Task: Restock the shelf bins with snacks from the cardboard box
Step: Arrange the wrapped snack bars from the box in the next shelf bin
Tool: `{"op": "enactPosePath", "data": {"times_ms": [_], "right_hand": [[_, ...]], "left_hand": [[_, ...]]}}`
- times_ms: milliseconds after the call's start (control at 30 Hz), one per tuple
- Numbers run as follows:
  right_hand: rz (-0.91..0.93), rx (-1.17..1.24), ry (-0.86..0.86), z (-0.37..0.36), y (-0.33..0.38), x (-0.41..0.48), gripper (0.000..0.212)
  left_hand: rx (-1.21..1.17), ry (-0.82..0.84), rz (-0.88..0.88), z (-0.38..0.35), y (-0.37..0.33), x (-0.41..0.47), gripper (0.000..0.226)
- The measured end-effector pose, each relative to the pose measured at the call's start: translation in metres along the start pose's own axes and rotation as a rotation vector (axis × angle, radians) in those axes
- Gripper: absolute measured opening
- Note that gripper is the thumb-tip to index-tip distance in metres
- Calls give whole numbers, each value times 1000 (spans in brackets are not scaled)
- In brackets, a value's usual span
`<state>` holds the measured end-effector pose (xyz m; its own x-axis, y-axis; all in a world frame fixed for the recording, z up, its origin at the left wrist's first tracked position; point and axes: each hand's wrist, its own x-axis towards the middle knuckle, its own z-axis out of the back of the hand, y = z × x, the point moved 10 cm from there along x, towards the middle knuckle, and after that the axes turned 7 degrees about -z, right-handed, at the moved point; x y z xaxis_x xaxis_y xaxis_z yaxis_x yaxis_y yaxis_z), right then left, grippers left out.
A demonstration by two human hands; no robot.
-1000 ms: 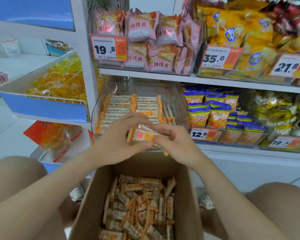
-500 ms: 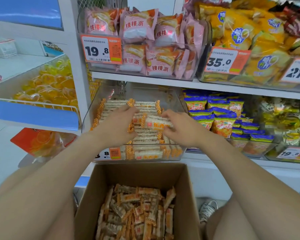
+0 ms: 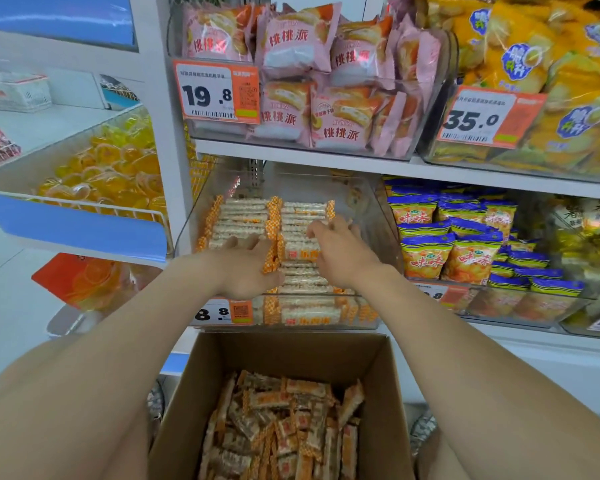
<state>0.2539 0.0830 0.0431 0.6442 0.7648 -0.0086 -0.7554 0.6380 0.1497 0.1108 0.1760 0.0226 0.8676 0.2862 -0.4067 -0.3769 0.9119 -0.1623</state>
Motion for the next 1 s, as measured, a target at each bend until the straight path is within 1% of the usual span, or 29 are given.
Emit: {"op": "enactPosePath", "data": {"times_ms": [67,133,200,233,300,367,400,467,533,567,667,700,767,800,833,867,900,933,1000], "right_hand": [[-31,41,-40,4,-4,3,57],[-8,60,0,-1,0,2,62],[17,21,58,-10,6,-4,69],[17,1,60,-11,7,-6,73],[0,-6,23,-7,8,-10,78],[-18,31,-18,-2,7,-9,79],[-20,49,-36,0,7,-9,76],[-24,51,-100,6,7,-9,60],[-60,32,-161,17,2,-12,43],[-79,25,-178,23,0,-15,40],[-96,42,-237,50,-1,-28,40],[-81,82,-272,61,1,-35,36],[-31,198,-310,79,11,-57,19],[9,258,-295,83,19,-70,12],[55,301,-261,85,28,-85,10],[95,326,-211,84,36,-100,11],[123,338,-150,78,41,-113,12],[132,332,-79,68,41,-124,13],[154,240,60,40,41,-140,18]], "left_hand": [[-14,-16,-11,1,-1,-2,88],[-10,-38,-38,0,0,-1,88],[-18,-67,-40,2,0,-2,86],[-20,-89,-38,3,-1,-4,83],[1,-119,-53,6,-8,-7,78],[44,-109,-69,3,-15,-8,71],[59,-94,-67,1,-17,-8,68],[58,-82,-60,0,-18,-9,66],[45,-95,-62,1,-20,-11,66],[47,-118,-72,4,-21,-12,65],[66,-252,-122,21,-27,-20,62],[71,-320,-144,29,-31,-26,57],[73,-488,-220,46,-44,-44,41],[54,-569,-272,52,-53,-57,31],[18,-629,-325,54,-62,-71,21],[-30,-649,-362,52,-69,-83,14],[-83,-630,-380,45,-75,-91,11],[-129,-574,-385,33,-80,-96,11],[-148,-378,-395,-5,-88,-93,15]]}}
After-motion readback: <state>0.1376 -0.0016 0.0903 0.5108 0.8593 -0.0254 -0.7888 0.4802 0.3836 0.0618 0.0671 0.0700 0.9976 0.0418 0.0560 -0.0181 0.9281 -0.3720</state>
